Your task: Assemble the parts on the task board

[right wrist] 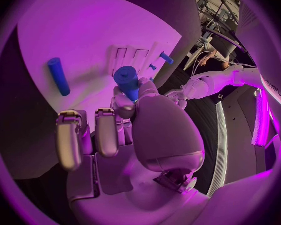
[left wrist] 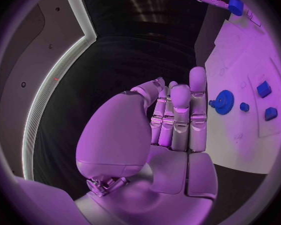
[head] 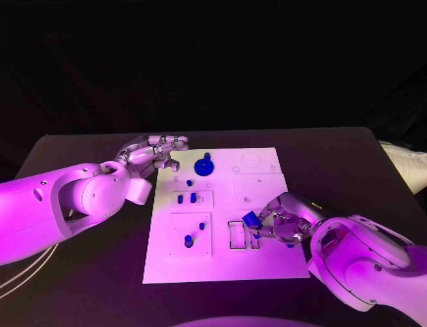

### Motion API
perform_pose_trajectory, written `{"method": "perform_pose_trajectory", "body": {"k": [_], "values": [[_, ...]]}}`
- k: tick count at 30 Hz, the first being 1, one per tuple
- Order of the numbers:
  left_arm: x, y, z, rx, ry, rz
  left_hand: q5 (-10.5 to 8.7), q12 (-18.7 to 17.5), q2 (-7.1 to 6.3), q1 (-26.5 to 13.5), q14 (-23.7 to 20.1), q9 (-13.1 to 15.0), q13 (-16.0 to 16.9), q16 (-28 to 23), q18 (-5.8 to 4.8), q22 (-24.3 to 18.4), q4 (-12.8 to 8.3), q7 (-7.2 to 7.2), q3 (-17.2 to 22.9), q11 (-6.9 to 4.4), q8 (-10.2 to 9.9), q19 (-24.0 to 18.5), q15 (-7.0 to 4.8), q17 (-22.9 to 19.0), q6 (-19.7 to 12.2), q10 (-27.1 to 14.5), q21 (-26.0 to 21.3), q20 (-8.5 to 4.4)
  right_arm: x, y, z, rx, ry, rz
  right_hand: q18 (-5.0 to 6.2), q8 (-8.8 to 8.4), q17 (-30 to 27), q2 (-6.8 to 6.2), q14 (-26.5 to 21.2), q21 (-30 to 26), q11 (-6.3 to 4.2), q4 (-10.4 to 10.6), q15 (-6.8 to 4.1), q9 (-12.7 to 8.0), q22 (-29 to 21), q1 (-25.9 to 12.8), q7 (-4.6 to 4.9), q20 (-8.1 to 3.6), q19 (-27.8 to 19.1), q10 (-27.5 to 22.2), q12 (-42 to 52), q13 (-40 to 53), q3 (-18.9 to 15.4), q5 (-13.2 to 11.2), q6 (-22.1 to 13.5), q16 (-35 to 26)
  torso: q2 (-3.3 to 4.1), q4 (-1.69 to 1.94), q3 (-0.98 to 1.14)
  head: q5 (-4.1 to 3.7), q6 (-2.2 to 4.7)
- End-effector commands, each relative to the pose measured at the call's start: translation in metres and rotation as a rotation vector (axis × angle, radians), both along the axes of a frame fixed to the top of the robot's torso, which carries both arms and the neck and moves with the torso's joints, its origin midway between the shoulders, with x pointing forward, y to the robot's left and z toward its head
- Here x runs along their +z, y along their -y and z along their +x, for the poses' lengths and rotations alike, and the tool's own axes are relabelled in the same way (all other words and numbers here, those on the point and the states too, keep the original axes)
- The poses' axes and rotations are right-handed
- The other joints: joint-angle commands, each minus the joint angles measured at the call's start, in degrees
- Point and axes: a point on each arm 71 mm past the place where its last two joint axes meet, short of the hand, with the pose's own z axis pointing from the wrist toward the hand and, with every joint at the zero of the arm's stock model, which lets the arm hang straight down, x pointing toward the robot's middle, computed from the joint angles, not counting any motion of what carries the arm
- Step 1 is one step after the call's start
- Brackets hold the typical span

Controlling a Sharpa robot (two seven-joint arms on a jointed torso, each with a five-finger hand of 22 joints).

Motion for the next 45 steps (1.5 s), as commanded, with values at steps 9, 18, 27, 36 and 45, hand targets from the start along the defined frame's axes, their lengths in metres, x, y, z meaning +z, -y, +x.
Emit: {"method": "perform_pose_trajectory", "body": {"k": [9,18,27,36,45], "values": [[0.001,0.005,-0.001,-0.031,0.002,-0.013,0.03,0.30,0.52,-0.11,-0.40,-0.09,-0.09,-0.34,0.49,-0.11,-0.32,0.15,-0.18,-0.05,0.33,-0.12,-0.11,-0.12,-0.57,-0.47,-0.32,-0.08,-0.010,-0.016,-0.003,0.056,-0.118,-0.050,-0.60,1.33,0.33,0.11,3.19,0.28,-0.30,0.14,-0.47,3.46,10.00,-5.98,-0.55,-0.44,2.03,0.77,-0.48,0.60,-2.61,0.56,0.93,0.45,0.03,0.01,0.01,0.29,-0.08],[0.001,0.006,-0.002,-0.034,0.002,-0.014,0.02,0.32,0.52,-0.18,-0.43,-0.09,-0.09,-0.37,0.49,-0.15,-0.30,0.16,-0.23,-0.04,0.33,-0.13,-0.09,-0.19,-0.58,-0.49,-0.38,-0.08,-0.011,-0.021,0.001,0.054,-0.094,-0.062,-0.58,1.53,0.10,0.53,3.14,0.20,-0.45,0.11,-0.61,4.33,9.93,-7.59,-0.74,-0.61,1.96,0.67,-1.87,0.21,-3.93,-3.06,1.17,0.32,0.01,-0.02,0.05,0.48,-0.15],[0.001,0.005,-0.001,-0.032,0.002,-0.013,0.02,0.32,0.52,-0.18,-0.43,-0.09,-0.09,-0.37,0.49,-0.15,-0.30,0.16,-0.23,-0.04,0.33,-0.13,-0.09,-0.19,-0.58,-0.49,-0.38,-0.08,-0.011,-0.022,0.004,0.055,-0.057,-0.076,-0.39,1.45,-1.10,-1.80,2.88,-0.36,-0.18,0.29,-0.38,5.84,9.31,-14.92,-0.50,-0.47,1.42,-0.92,-8.31,-3.23,-6.59,-23.63,0.55,-0.49,-0.02,-0.06,0.07,0.55,-0.06],[0.001,0.005,-0.002,-0.032,0.002,-0.013,0.00,0.36,0.51,-0.33,-0.44,-0.09,-0.10,-0.35,0.49,-0.20,-0.27,0.18,-0.35,-0.02,0.34,-0.14,-0.07,-0.22,-0.62,-0.55,-0.46,-0.06,-0.009,-0.023,0.003,0.077,-0.036,-0.091,-0.38,1.66,-1.19,-3.39,2.91,-0.41,-0.26,0.03,-0.45,6.85,9.31,-13.98,-0.63,-0.45,1.42,-0.80,-9.74,-3.72,-3.36,-23.18,0.75,-0.61,0.02,-0.12,0.11,0.62,-0.07],[0.001,0.005,-0.002,-0.033,0.002,-0.013,0.00,0.36,0.51,-0.33,-0.44,-0.09,-0.10,-0.35,0.49,-0.20,-0.27,0.18,-0.35,-0.02,0.34,-0.14,-0.07,-0.22,-0.62,-0.55,-0.46,-0.06,-0.009,-0.026,0.003,0.115,-0.004,-0.143,-0.49,2.29,-0.94,-1.57,2.99,-0.16,-0.79,-5.68,-0.90,8.15,9.70,0.43,-1.08,-0.84,1.74,0.25,-8.46,-2.33,-0.24,-20.47,1.46,-0.52,0.01,-0.05,0.12,0.64,-0.21]]}}
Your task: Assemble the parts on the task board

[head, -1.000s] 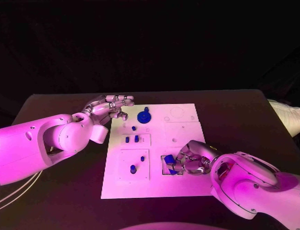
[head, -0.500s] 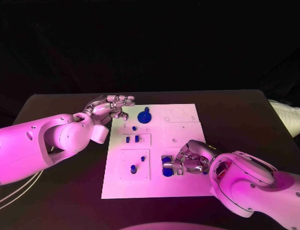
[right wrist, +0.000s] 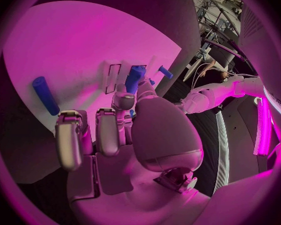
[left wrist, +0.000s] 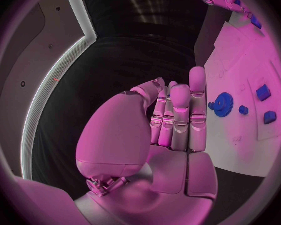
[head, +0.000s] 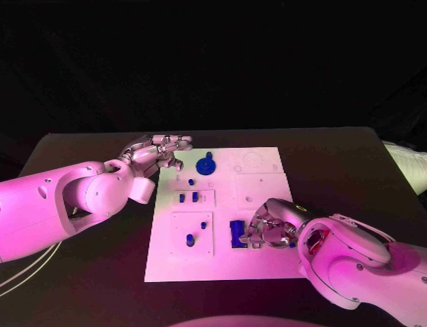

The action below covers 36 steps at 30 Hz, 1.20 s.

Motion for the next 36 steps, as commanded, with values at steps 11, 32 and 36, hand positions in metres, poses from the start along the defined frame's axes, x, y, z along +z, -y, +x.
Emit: {"method": "perform_pose_trajectory", "body": {"k": [11,32,36], "values": [[0.001,0.002,-0.001,-0.020,0.005,-0.010,0.00,0.36,0.29,-0.10,-0.44,-0.09,-0.05,-0.35,0.49,-0.09,-0.11,-0.03,-0.19,-0.02,0.34,-0.14,-0.07,-0.08,-0.41,-0.55,-0.12,-0.06,-0.002,-0.004,0.003,0.027,0.073,-0.063,-0.56,0.45,0.47,1.31,2.95,0.24,-0.22,-0.91,-0.51,0.52,9.91,2.43,-0.21,-0.52,1.75,0.99,1.45,1.10,0.46,-0.60,0.80,0.09,0.00,0.03,-0.02,0.05,-0.19],[0.001,0.000,-0.002,-0.017,0.003,-0.007,0.00,0.36,0.29,-0.10,-0.44,-0.09,-0.05,-0.35,0.49,-0.09,-0.11,-0.03,-0.19,-0.02,0.34,-0.14,-0.07,-0.08,-0.41,-0.55,-0.12,-0.06,0.022,0.075,-0.001,-0.085,0.109,-0.104,-0.51,-3.78,0.44,2.60,2.92,0.04,1.35,1.70,0.73,-1.06,9.75,2.70,1.82,0.40,1.57,0.45,0.05,1.03,-0.69,7.63,-4.29,0.03,0.07,-0.26,0.05,-0.92,0.25],[0.001,0.000,-0.002,-0.019,0.005,-0.007,0.00,0.36,0.29,-0.10,-0.44,-0.09,-0.05,-0.35,0.49,-0.09,-0.11,-0.03,-0.19,-0.02,0.34,-0.14,-0.07,-0.08,-0.41,-0.55,-0.12,-0.06,0.021,0.082,-0.001,-0.084,0.132,-0.162,-0.53,-3.72,0.50,2.80,2.92,0.10,1.32,1.90,0.75,-1.13,9.84,2.83,1.74,0.50,1.63,0.45,-0.03,1.05,-0.71,8.10,-3.65,0.07,-0.03,-0.29,0.00,-1.33,0.31]]}}
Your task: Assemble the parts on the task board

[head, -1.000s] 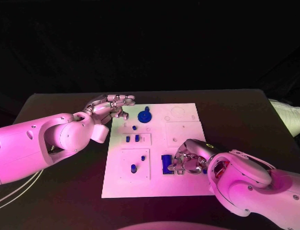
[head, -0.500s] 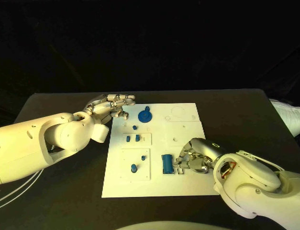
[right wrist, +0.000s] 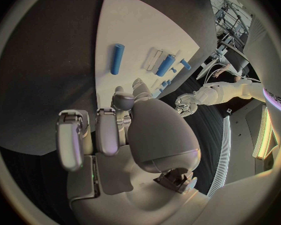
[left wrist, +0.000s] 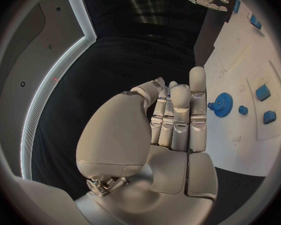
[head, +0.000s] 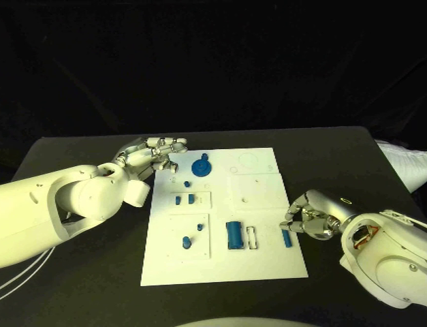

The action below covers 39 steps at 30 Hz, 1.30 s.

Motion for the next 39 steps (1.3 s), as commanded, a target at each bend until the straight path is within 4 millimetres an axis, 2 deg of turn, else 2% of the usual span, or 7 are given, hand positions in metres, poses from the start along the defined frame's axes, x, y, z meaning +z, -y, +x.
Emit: {"method": "perform_pose_trajectory", "body": {"k": [1,7,14,18,29,35,39], "values": [[0.001,0.003,-0.001,-0.021,0.008,-0.009,0.00,0.36,0.29,-0.11,-0.44,-0.09,-0.06,-0.35,0.49,-0.05,-0.11,-0.03,-0.19,-0.02,0.34,-0.14,-0.07,-0.09,-0.41,-0.55,-0.13,-0.06,-0.001,0.001,-0.001,0.036,0.029,-0.086,-0.54,-0.11,0.08,0.11,3.04,0.12,0.24,0.35,0.41,-0.08,9.88,0.37,-0.17,0.25,1.62,0.08,-0.21,0.05,0.07,0.39,0.71,0.08,-0.04,0.00,-0.01,-0.45,0.02],[0.001,0.003,-0.001,-0.023,0.009,-0.009,0.00,0.36,0.29,-0.11,-0.44,-0.09,-0.06,-0.35,0.49,-0.05,-0.11,-0.03,-0.19,-0.02,0.34,-0.14,-0.07,-0.09,-0.41,-0.55,-0.13,-0.06,-0.010,0.002,-0.004,0.045,0.022,-0.146,-0.57,0.29,0.29,0.35,3.06,0.24,-0.15,0.92,0.16,-0.10,10.05,0.44,-0.72,0.17,1.75,0.25,-0.16,0.22,-0.10,0.78,2.60,0.18,0.00,0.26,-0.01,-0.71,0.00],[0.001,0.002,-0.001,-0.022,0.009,-0.008,0.00,0.36,0.29,-0.11,-0.44,-0.09,-0.06,-0.35,0.49,-0.05,-0.11,-0.03,-0.19,-0.02,0.34,-0.14,-0.07,-0.09,-0.41,-0.55,-0.13,-0.06,-0.017,0.000,-0.004,0.063,-0.005,-0.196,-0.59,0.41,0.30,0.14,3.05,0.27,-0.38,1.46,-0.04,-0.09,10.10,0.23,-1.01,0.01,1.79,0.31,-0.31,0.23,-0.51,0.57,3.63,0.18,0.02,0.19,-0.04,-0.65,-0.10],[0.001,0.002,-0.001,-0.022,0.009,-0.008,0.00,0.36,0.29,-0.11,-0.44,-0.09,-0.06,-0.35,0.49,-0.05,-0.11,-0.03,-0.19,-0.02,0.34,-0.14,-0.07,-0.09,-0.41,-0.55,-0.13,-0.06,-0.020,-0.002,-0.004,0.074,-0.011,-0.226,-0.58,0.47,0.24,0.11,3.03,0.25,-0.48,1.83,-0.12,-0.05,10.08,0.02,-1.14,-0.06,1.76,0.30,-0.49,0.17,-0.73,0.33,4.10,0.13,0.04,0.14,0.03,-0.62,-0.21],[0.001,0.002,-0.001,-0.022,0.008,-0.008,0.00,0.36,0.29,-0.11,-0.44,-0.09,-0.06,-0.35,0.49,-0.05,-0.11,-0.03,-0.19,-0.02,0.34,-0.14,-0.07,-0.09,-0.41,-0.55,-0.13,-0.06,-0.025,-0.009,-0.003,0.097,-0.021,-0.271,-0.58,0.50,0.31,0.07,3.04,0.24,-0.57,1.94,-0.18,-0.01,10.07,0.08,-1.26,-0.12,1.75,0.32,-0.53,0.18,-0.82,0.10,4.40,0.16,0.01,0.21,0.02,-0.45,-0.35],[0.001,0.001,-0.001,-0.022,0.007,-0.008,0.02,0.48,0.37,-0.20,-0.48,-0.09,-0.07,-0.33,0.52,-0.19,-0.16,-0.05,-0.31,-0.03,0.38,-0.20,-0.06,-0.18,-0.43,-0.63,-0.36,-0.04,-0.030,-0.012,-0.004,0.118,-0.044,-0.313,-0.58,0.43,0.37,-0.17,3.04,0.25,-0.72,1.86,-0.32,0.06,10.10,0.66,-1.41,-0.26,1.76,0.34,-0.62,0.22,-0.94,-0.79,4.77,0.17,0.01,0.16,0.00,-0.35,-0.46],[0.001,0.001,-0.001,-0.022,0.007,-0.007,0.02,0.48,0.37,-0.20,-0.48,-0.09,-0.07,-0.33,0.52,-0.19,-0.16,-0.05,-0.31,-0.03,0.38,-0.20,-0.06,-0.18,-0.43,-0.63,-0.36,-0.04,-0.035,-0.016,-0.006,0.143,-0.055,-0.355,-0.59,0.19,0.49,-0.66,3.05,0.23,-0.78,1.34,-0.41,0.14,10.11,1.84,-1.45,-0.38,1.76,0.34,-0.81,0.26,-1.11,-2.80,5.03,0.21,0.02,0.12,-0.01,-0.34,-0.48]]}}
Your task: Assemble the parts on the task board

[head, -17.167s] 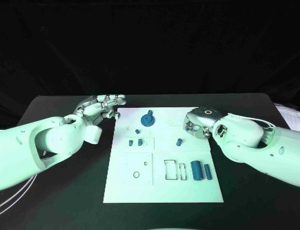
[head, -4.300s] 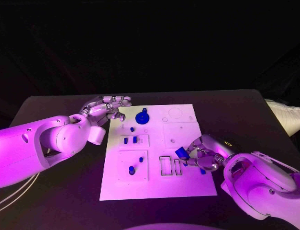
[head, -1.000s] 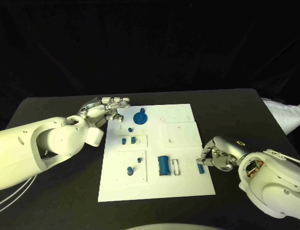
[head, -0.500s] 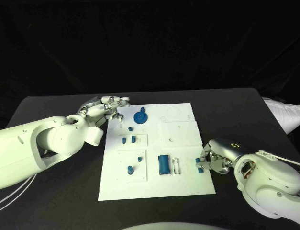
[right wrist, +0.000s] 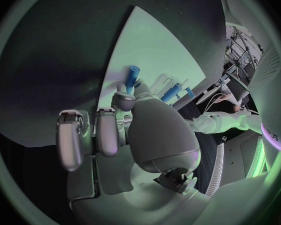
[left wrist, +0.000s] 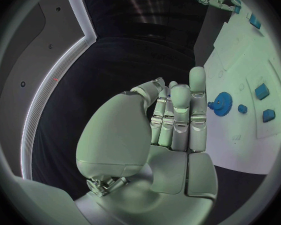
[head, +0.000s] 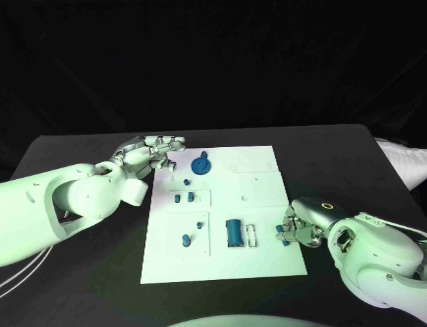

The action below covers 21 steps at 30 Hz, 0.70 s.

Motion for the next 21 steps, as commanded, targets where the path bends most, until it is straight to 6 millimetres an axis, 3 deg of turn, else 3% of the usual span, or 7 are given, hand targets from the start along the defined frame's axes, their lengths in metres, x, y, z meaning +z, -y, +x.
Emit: {"method": "perform_pose_trajectory", "body": {"k": [1,4,8,13,16,21], "values": [[0.001,0.002,-0.001,-0.021,0.006,-0.009,0.02,0.20,0.37,-0.20,-0.48,-0.09,-0.07,-0.33,0.52,-0.06,-0.17,-0.05,-0.31,0.18,0.38,-0.20,-0.06,-0.05,-0.43,-0.42,-0.36,-0.04,-0.013,0.001,-0.005,0.011,-0.053,-0.130,-0.59,-0.50,0.11,-0.03,3.05,0.22,-0.39,-0.49,-0.42,-0.12,10.08,1.01,-0.02,-0.39,1.75,-0.13,-0.48,0.05,-0.24,-1.05,0.31,0.21,0.01,-0.01,-0.01,0.04,-0.06],[0.001,0.002,-0.001,-0.022,0.007,-0.008,0.02,0.20,0.37,-0.20,-0.48,-0.09,-0.07,-0.33,0.52,-0.06,-0.17,-0.05,-0.31,0.18,0.38,-0.20,-0.06,-0.05,-0.43,-0.42,-0.36,-0.04,-0.016,-0.001,-0.006,0.024,-0.058,-0.153,-0.58,-0.67,0.08,-0.04,3.03,0.19,-0.42,-1.07,-0.45,-0.08,10.05,2.08,-0.04,-0.43,1.72,-0.19,-0.69,0.00,-0.02,-2.08,0.38,0.17,-0.02,0.04,-0.01,0.01,-0.10],[0.001,0.002,-0.001,-0.023,0.009,-0.007,0.02,0.21,0.37,-0.24,-0.51,-0.09,-0.08,-0.36,0.54,-0.15,-0.16,-0.04,-0.35,0.19,0.38,-0.25,-0.05,-0.13,-0.45,-0.45,-0.51,-0.04,-0.019,-0.004,-0.006,0.030,-0.067,-0.163,-0.61,-0.99,0.24,0.60,3.05,0.23,-0.41,-1.28,-0.44,-0.04,10.14,2.95,-0.01,-0.46,1.77,-0.12,-0.77,0.09,0.71,-5.61,0.54,0.22,-0.01,0.05,0.00,0.00,-0.15],[0.001,0.003,-0.001,-0.025,0.009,-0.008,0.02,0.21,0.37,-0.24,-0.51,-0.09,-0.08,-0.36,0.54,-0.15,-0.16,-0.04,-0.35,0.19,0.38,-0.25,-0.05,-0.13,-0.45,-0.45,-0.51,-0.04,-0.019,-0.006,-0.005,0.019,-0.056,-0.144,-0.63,-1.23,0.37,1.83,3.08,0.30,-0.61,-1.90,-0.60,-0.02,10.23,4.58,-0.25,-0.53,1.85,-0.05,-0.75,0.19,2.23,-5.04,0.69,0.28,-0.08,0.08,-0.05,0.02,-0.23],[0.001,0.003,-0.001,-0.025,0.009,-0.008,0.02,0.21,0.37,-0.24,-0.51,-0.09,-0.08,-0.36,0.54,-0.15,-0.16,-0.04,-0.35,0.19,0.38,-0.25,-0.05,-0.13,-0.45,-0.45,-0.51,-0.04,-0.017,-0.007,-0.005,0.009,-0.036,-0.116,-0.62,-1.53,0.39,2.83,3.08,0.29,-0.78,-3.17,-0.81,-0.04,10.23,7.14,-0.40,-0.73,1.84,-0.23,-1.14,0.06,4.49,-6.29,0.73,0.27,-0.06,0.04,-0.05,0.07,-0.15],[0.000,0.003,-0.001,-0.025,0.008,-0.007,0.02,0.24,0.40,-0.31,-0.55,-0.09,-0.08,-0.39,0.55,-0.20,-0.14,-0.03,-0.39,0.20,0.38,-0.27,-0.04,-0.22,-0.47,-0.49,-0.59,-0.03,-0.011,-0.010,-0.006,-0.008,0.013,-0.025,-0.67,-1.93,0.53,3.08,3.09,0.39,-0.87,-4.76,-0.88,-0.05,10.38,9.59,-0.47,-0.89,1.96,-0.31,-1.53,-0.07,7.86,-6.41,0.89,0.30,-0.06,-0.05,-0.01,0.11,-0.04]]}}
